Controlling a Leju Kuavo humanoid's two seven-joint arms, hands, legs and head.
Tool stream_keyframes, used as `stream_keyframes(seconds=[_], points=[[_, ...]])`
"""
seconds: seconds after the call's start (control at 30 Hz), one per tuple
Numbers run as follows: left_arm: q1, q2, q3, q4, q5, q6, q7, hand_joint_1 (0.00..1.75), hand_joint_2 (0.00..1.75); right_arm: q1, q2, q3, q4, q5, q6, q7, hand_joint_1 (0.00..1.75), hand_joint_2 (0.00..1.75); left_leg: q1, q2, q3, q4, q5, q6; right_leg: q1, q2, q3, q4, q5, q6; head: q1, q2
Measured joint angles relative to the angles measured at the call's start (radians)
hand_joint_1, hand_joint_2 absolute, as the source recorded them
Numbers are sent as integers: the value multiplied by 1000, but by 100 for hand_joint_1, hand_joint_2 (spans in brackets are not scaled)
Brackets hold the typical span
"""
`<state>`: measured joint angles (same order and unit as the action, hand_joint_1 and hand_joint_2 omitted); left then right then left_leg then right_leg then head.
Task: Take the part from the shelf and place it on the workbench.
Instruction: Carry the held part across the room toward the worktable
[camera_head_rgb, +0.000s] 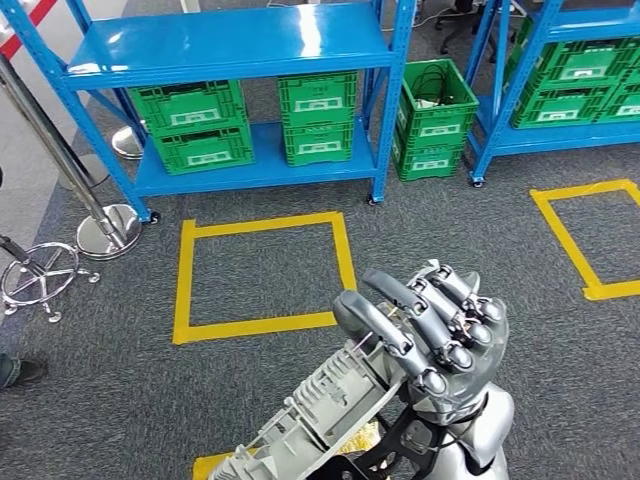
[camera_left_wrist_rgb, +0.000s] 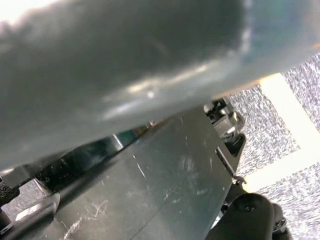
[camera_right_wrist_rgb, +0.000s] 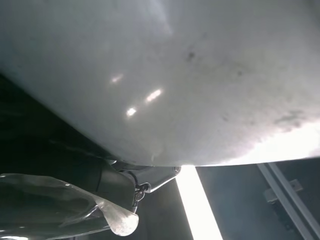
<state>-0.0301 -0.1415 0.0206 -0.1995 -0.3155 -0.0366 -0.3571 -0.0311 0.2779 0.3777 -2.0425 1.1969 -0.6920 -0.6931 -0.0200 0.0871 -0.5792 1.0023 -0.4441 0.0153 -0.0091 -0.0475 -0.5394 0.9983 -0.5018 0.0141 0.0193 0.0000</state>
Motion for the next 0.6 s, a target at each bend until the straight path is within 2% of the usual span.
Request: stream_keyframes(seconds=[0.03, 0.13, 0.27, 0.3, 0.33, 0.37, 0.4, 0.43, 0.47, 0.5, 0.53, 0.57, 0.6], points=[[-1, 0, 0, 0, 0, 0, 0, 0, 0, 0, 0, -1, -1, 1, 0, 0, 175, 175, 2, -3, -1, 6, -7, -6, -2, 9, -2, 0, 3, -5, -1, 0], [-1, 0, 0, 0, 0, 0, 0, 0, 0, 0, 2, -2, -3, 4, 0, 0, 175, 175, 11, -47, -21, 66, -59, -23, -6, 28, -4, -3, 11, -16, -8, 0], [0, 0, 0, 0, 0, 0, 0, 0, 0, 0, 2, -2, -3, 5, 0, 0, 175, 175, 13, -58, -36, 106, -83, -27, -6, 33, -5, -2, 12, -18, -10, 0], [1, 0, 0, 0, 0, 0, 0, 0, 0, 0, 2, -3, -3, 6, 0, 0, 175, 175, 15, -63, -58, 159, -106, -30, -6, 41, -6, -2, 13, -19, -11, 0], [2, 0, 0, 0, 0, 0, 0, 0, 0, 1, 2, -4, -3, 7, 0, 0, 175, 175, 17, -67, -69, 192, -109, -32, -6, 59, -7, -1, 13, -20, -11, 0], [4, 1, 0, 0, 0, 0, 0, 0, 0, 1, 2, -6, -3, 8, 0, 0, 175, 175, 19, -75, -69, 200, -98, -33, -5, 79, -7, 0, 14, -21, -12, 0], [5, 1, 0, 0, 0, 1, 0, 0, 0, 2, 2, -8, -4, 9, 0, 0, 175, 175, 21, -92, -53, 171, -72, -31, -5, 100, -8, 1, 14, -21, -12, 0], [5, 1, 0, 0, 0, 1, 0, 0, 0, 2, 2, -10, -5, 11, 0, 0, 175, 175, 23, -115, -20, 103, -35, -26, -4, 119, -9, 4, 15, -19, -12, 0], [5, 2, 0, 0, 0, 2, 0, 0, 0, 3, 2, -11, -6, 13, 0, 0, 175, 175, 24, -135, 5, 49, -20, -22, -4, 130, -12, 5, 15, -16, -13, 0], [5, 2, 0, 0, 0, 2, 1, 0, 0, 3, 2, -12, -8, 16, 0, 0, 175, 175, 26, -150, 18, 18, -17, -19, -4, 139, -18, 7, 17, -11, -13, 0], [4, 3, 0, 0, 0, 4, 1, 0, 0, 4, 2, -14, -10, 18, 0, 0, 175, 175, 26, -152, 20, 9, -23, -17, -5, 148, -24, 7, 20, -5, -14, 0], [3, 3, 0, 0, 0, 5, 1, 0, 0, 5, 2, -16, -14, 20, 0, 0, 175, 175, 27, -145, 21, 3, -24, -14, -6, 156, -30, 6, 22, 2, -14, 0], [2, 2, 0, 0, 0, 6, 1, 0, 0, 6, 2, -19, -18, 21, 0, 0, 175, 175, 28, -134, 21, -2, -22, -11, -6, 153, -37, 9, 21, 7, -15, 0]])
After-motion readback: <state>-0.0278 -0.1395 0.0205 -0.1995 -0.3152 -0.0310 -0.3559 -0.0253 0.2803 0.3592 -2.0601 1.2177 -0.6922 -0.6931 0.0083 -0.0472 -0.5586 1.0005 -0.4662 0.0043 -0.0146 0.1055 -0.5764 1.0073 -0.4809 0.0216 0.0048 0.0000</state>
